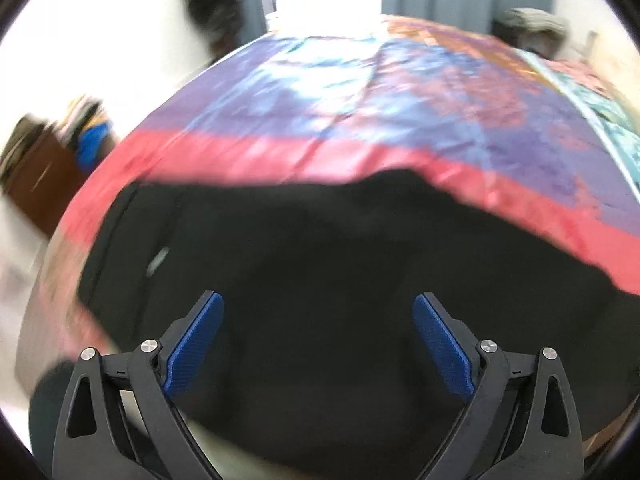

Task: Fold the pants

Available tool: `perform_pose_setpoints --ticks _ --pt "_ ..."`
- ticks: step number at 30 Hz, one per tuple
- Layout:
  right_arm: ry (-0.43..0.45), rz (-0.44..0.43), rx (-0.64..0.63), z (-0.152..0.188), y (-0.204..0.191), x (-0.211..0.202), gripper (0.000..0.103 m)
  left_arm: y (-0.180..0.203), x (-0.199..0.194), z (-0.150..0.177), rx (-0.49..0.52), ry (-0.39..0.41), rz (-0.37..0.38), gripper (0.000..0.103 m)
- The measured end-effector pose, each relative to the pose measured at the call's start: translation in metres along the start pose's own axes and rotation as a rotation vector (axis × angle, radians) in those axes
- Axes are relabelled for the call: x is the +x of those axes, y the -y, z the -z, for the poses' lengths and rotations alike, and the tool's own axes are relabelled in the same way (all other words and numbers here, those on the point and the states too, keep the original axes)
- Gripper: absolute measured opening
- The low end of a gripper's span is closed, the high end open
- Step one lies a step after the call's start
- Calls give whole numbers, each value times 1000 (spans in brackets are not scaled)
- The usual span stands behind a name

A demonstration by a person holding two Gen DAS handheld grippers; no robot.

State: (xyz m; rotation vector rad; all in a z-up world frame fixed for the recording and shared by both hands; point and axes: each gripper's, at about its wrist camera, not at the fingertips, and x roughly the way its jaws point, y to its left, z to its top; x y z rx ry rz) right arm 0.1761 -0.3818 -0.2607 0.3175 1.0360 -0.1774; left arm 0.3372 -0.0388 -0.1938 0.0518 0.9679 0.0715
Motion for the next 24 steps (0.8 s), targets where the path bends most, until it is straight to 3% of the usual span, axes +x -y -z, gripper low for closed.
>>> perform_pose_setpoints --ticks 2,4,7,9,24 --pt "6 15 -19 2 -4 2 102 21 18 -24 42 46 37 98" --pt "15 27 -36 6 -6 2 103 38 40 -37 67 66 19 101" --pt "25 22 -36 8 -4 3 103 50 99 -39 119 -50 3 103" --pt "32 21 -42 9 -3 2 103 45 98 -37 114 31 41 103" --pt "71 34 -60 11 -3 5 103 48 98 -35 119 27 34 103"
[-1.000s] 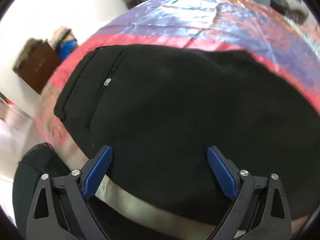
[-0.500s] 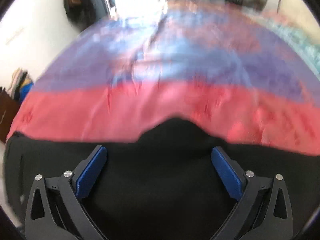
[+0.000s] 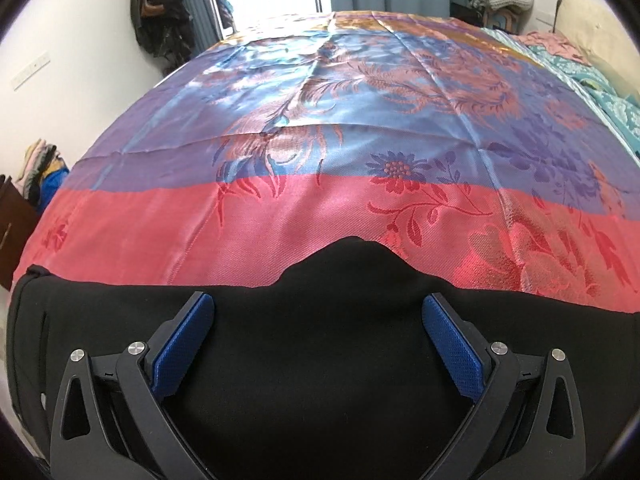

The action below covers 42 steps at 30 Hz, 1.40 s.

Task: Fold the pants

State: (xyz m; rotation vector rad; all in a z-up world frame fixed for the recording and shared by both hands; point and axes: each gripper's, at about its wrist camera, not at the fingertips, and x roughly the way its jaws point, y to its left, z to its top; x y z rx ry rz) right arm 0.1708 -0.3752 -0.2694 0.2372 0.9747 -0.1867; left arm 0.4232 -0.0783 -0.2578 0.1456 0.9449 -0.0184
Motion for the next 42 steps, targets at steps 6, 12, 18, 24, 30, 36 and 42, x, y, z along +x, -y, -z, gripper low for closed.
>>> perform_pose_setpoints --ticks 6,12,18,24,30,36,42 --pt "-1 9 9 -1 0 1 103 0 0 0 0 0 0 103" --pt "0 12 10 -1 0 1 103 0 0 0 0 0 0 103" --pt "4 12 9 -1 0 2 103 0 0 0 -1 0 0 103" --pt "4 12 9 -1 0 2 103 0 0 0 -1 0 0 103" --pt "5 12 8 -1 0 2 103 0 0 0 -1 0 0 103" --pt "5 13 9 -1 0 2 103 0 0 0 -1 0 0 103" --pt "6 13 9 -1 0 2 103 0 0 0 -1 0 0 103"
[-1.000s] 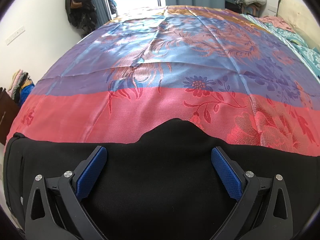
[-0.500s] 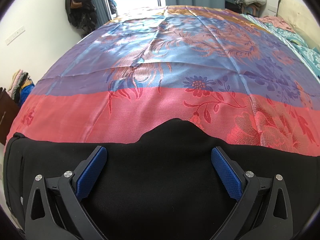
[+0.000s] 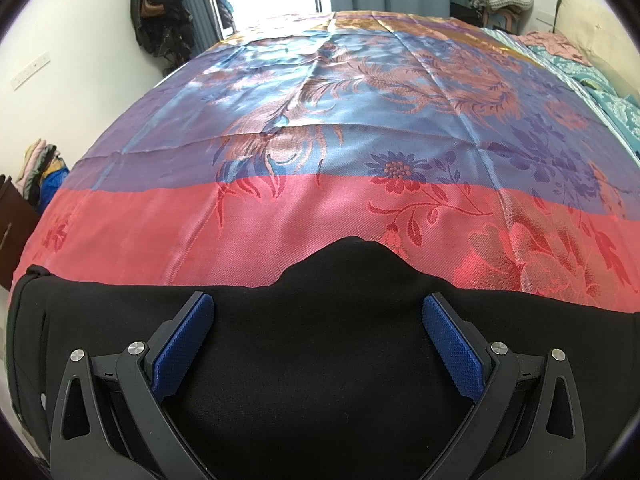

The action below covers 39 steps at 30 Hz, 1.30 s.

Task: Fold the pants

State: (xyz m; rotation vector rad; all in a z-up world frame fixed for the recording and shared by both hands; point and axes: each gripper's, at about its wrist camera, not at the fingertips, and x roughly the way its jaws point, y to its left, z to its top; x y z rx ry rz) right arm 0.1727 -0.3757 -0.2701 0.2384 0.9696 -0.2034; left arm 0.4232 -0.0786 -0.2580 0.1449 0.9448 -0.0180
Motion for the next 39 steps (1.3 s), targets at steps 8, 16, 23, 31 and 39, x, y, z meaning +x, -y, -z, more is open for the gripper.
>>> perform_pose_setpoints --ticks 8,16,23,31,39 --pt "8 -5 -5 0 0 -2 103 0 0 0 0 0 0 103" --pt "-55 -28 -27 -18 23 -6 103 0 0 0 0 0 0 103" --pt "-117 108 -25 -69 148 5 102 0 0 0 0 0 0 103" --pt "-86 -120 177 -75 265 -16 93 0 0 0 -1 0 1 103" --pt "-74 -306 235 -67 260 6 73 0 3 -3 -6 -12 13 103"
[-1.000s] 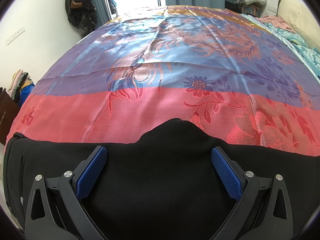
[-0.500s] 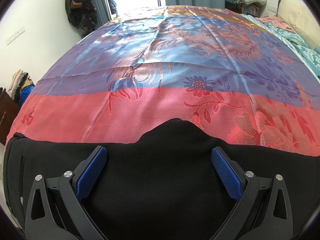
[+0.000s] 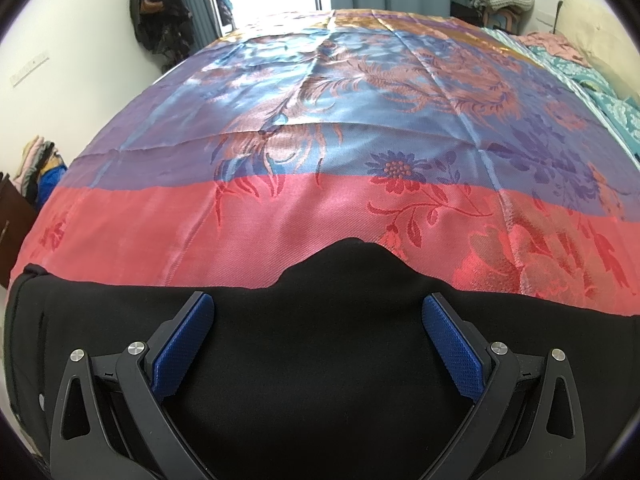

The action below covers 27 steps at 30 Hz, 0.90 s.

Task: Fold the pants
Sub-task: 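Move the right tool to the hem end of the black trousers, then grasp the hem end with the right tool and fold it toward the waistband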

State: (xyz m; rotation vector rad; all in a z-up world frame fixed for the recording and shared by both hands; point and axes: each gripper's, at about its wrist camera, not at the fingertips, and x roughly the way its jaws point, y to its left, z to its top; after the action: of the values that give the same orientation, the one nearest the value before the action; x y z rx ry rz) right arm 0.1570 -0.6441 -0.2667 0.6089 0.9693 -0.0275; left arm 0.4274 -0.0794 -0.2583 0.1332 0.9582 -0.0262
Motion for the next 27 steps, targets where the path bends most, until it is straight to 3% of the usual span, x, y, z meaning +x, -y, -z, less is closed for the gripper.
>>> perform_pose_setpoints --ticks 2,5,10,11,12,13,14,17,20,23,27 --pt "-50 -96 -7 4 -4 6 63 0 0 -1 8 -11 5 103" --pt "-138 -197 -28 0 -9 14 63 0 -1 -2 16 -22 11 103" --pt "-204 -194 15 -4 -6 28 55 -1 -2 -6 24 -54 12 102" --pt "-214 -194 8 -3 -10 28 50 -2 -4 -7 25 -68 13 101" --pt "-233 -207 -4 -1 -15 28 31 -2 -8 -9 21 -82 22 98" --pt "-252 -222 1 0 -20 29 19 -3 -14 -10 7 -92 46 88" --pt "-251 -236 19 2 -22 27 15 -4 -21 -10 -9 -99 77 83" --pt "-188 -328 106 11 -29 13 15 -2 -53 -3 -47 -123 221 79" --pt "-123 -460 177 25 -49 -2 15 15 -99 18 4 -70 368 82" --pt "-78 -600 233 40 -84 -7 15 31 -130 44 49 -17 392 85" --pt "-59 -751 276 57 -158 4 15 14 -136 64 -89 -24 450 85"
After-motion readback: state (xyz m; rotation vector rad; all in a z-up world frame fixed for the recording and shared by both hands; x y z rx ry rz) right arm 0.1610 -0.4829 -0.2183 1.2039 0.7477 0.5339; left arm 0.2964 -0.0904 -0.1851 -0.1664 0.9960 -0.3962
